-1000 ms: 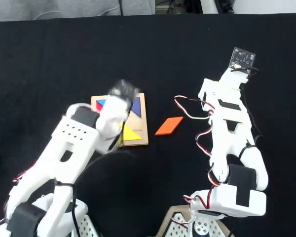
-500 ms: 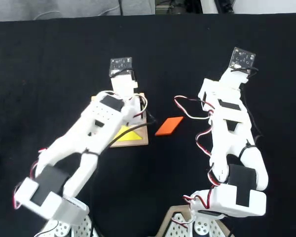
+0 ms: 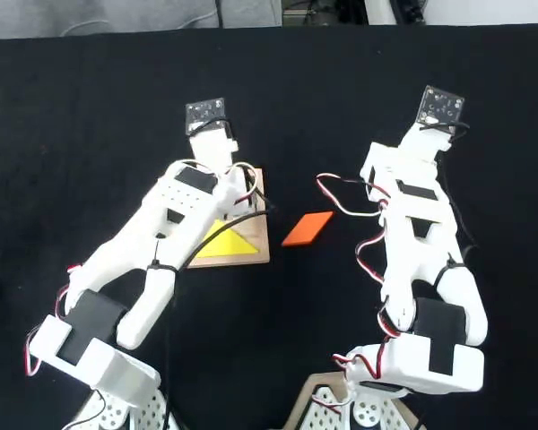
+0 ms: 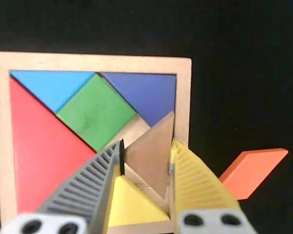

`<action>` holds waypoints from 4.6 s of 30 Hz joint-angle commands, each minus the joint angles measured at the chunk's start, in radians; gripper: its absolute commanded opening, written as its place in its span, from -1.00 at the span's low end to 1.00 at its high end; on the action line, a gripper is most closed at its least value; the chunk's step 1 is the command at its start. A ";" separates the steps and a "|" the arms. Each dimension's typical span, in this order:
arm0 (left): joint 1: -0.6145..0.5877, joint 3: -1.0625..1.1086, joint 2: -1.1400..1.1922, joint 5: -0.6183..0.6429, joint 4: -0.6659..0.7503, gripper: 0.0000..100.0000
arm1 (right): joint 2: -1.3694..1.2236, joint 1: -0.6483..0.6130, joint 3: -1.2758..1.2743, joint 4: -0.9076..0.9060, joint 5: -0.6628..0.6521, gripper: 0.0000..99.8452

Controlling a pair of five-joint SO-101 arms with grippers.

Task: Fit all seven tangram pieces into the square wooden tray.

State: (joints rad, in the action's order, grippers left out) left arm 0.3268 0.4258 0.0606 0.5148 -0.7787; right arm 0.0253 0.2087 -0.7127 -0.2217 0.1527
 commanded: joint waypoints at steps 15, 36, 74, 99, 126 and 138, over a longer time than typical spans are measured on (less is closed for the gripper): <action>-0.021 0.035 -0.006 0.005 0.009 -0.76 | 0.010 -0.017 0.068 0.012 -0.009 -0.98; -0.054 0.018 -0.009 0.002 -0.077 -0.57 | 0.010 -0.017 0.068 0.012 -0.009 -0.98; 0.120 -0.193 0.149 0.002 -0.012 -0.58 | 0.012 -0.017 0.070 0.012 -0.009 -0.98; 0.054 -0.240 0.204 0.002 -0.272 -0.58 | 0.013 -0.017 0.068 0.012 -0.009 -0.98; 0.087 -0.114 0.092 -0.068 -0.041 -0.58 | 0.013 -0.017 0.070 0.012 -0.009 -0.98; 0.081 -0.104 0.144 -0.068 -0.052 -0.58 | 0.013 -0.017 0.070 0.012 -0.009 -0.98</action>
State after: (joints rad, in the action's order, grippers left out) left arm 0.4035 0.3245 0.2110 0.4549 -0.8339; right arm 0.0253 0.2087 -0.7004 -0.2217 0.1527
